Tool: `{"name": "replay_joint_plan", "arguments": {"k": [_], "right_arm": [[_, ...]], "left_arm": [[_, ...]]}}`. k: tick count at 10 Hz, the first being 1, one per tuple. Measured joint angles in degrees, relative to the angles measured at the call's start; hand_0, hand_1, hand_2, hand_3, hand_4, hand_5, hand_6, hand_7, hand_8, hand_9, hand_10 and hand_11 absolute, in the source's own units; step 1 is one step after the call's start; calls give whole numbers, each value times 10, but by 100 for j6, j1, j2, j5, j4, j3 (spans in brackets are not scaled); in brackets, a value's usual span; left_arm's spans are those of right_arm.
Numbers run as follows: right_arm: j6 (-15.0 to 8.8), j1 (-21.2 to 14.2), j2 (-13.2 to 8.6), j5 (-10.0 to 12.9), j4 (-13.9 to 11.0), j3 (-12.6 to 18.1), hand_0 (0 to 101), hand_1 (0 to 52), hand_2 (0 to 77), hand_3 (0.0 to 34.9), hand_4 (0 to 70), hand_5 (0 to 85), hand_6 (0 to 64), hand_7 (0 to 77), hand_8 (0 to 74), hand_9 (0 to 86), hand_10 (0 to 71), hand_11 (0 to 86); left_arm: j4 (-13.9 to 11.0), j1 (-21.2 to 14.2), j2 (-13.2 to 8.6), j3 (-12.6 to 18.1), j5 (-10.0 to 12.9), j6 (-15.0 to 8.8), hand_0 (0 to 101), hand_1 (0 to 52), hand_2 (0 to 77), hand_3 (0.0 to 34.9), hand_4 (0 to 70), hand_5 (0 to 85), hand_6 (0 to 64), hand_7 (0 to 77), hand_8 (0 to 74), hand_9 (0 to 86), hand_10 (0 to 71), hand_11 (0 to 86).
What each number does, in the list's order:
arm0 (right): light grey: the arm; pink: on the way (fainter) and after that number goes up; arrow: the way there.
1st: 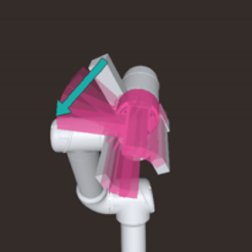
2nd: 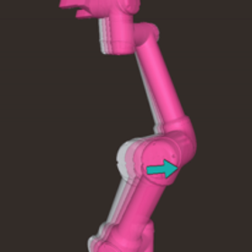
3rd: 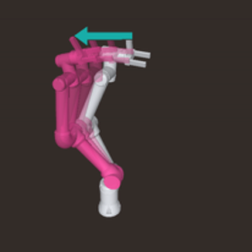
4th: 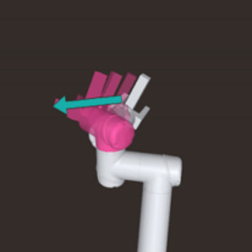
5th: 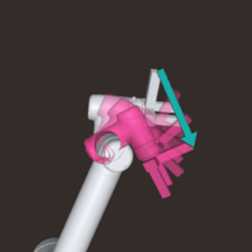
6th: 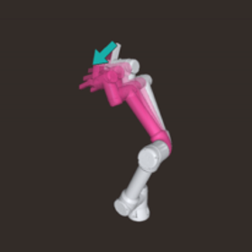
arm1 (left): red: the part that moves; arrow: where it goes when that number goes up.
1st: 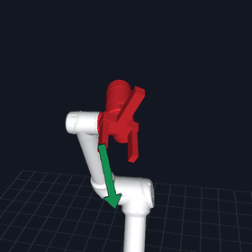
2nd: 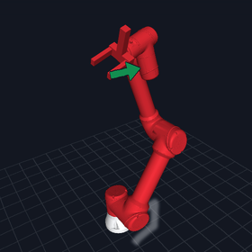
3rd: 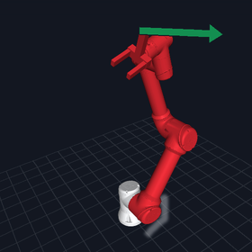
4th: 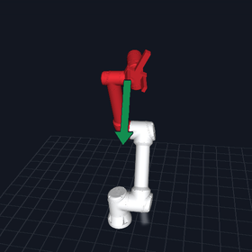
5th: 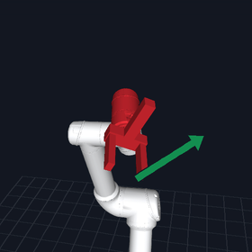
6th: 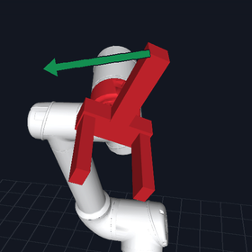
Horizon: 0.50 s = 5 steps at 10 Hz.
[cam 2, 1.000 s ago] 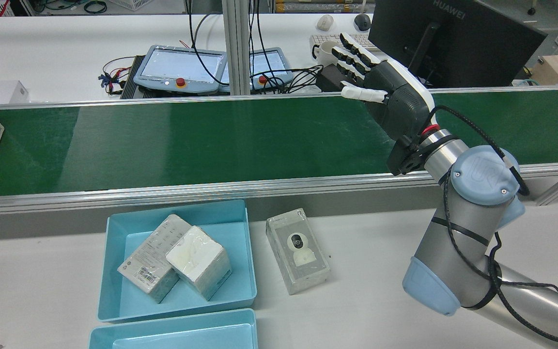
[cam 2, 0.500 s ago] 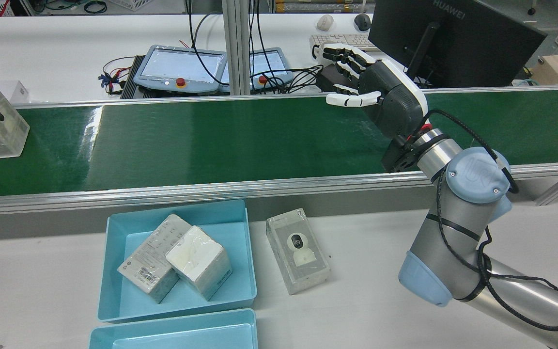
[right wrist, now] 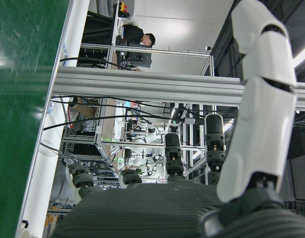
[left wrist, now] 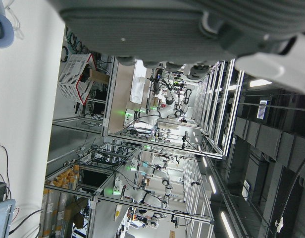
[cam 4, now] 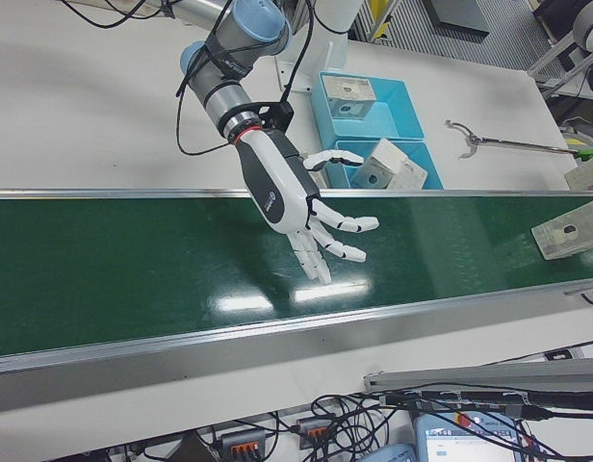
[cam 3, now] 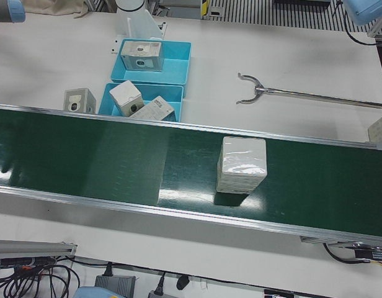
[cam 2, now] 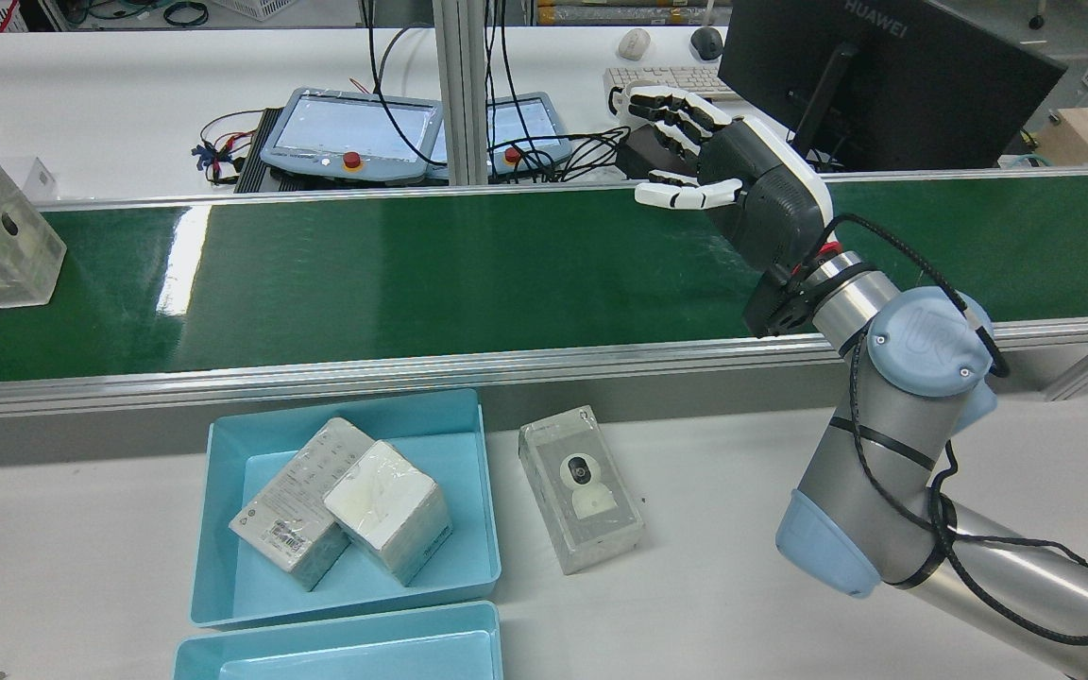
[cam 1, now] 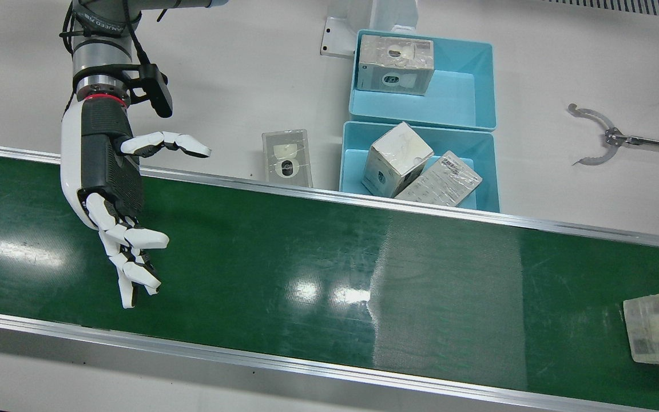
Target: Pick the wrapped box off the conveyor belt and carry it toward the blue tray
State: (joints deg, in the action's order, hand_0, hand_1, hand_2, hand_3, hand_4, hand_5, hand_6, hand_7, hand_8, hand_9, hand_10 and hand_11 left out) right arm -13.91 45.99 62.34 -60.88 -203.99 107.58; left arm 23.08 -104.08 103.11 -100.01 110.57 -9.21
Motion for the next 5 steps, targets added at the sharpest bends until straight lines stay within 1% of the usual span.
{"name": "replay_joint_plan", "arguments": {"k": [2,3,4,5], "right_arm": [[-7,-21,-7,-2,-1,-3,437,120,245,301,196,278,0,207,0,49,49,82],[-7,-29,-8,-2,-1,-4,436,131,256,299,196,289,0,213,0,44,44,82],[-9,-33,-13,-3,-1,-6,436,131,256,301,202,289,0,207,0,33,60,82],[-12,-44,-16,-3,-1,-6,436,131,256,301,202,289,0,207,0,33,60,82]], "left_arm": [[0,0,0,0,0,0,0,0,11,0,0,5,0,5,5,5,5,0],[0,0,0,0,0,0,0,0,11,0,0,5,0,5,5,5,5,0],[0,0,0,0,0,0,0,0,11,0,0,5,0,5,5,5,5,0],[0,0,0,0,0,0,0,0,5,0,0,5,0,5,5,0,5,0]]}}
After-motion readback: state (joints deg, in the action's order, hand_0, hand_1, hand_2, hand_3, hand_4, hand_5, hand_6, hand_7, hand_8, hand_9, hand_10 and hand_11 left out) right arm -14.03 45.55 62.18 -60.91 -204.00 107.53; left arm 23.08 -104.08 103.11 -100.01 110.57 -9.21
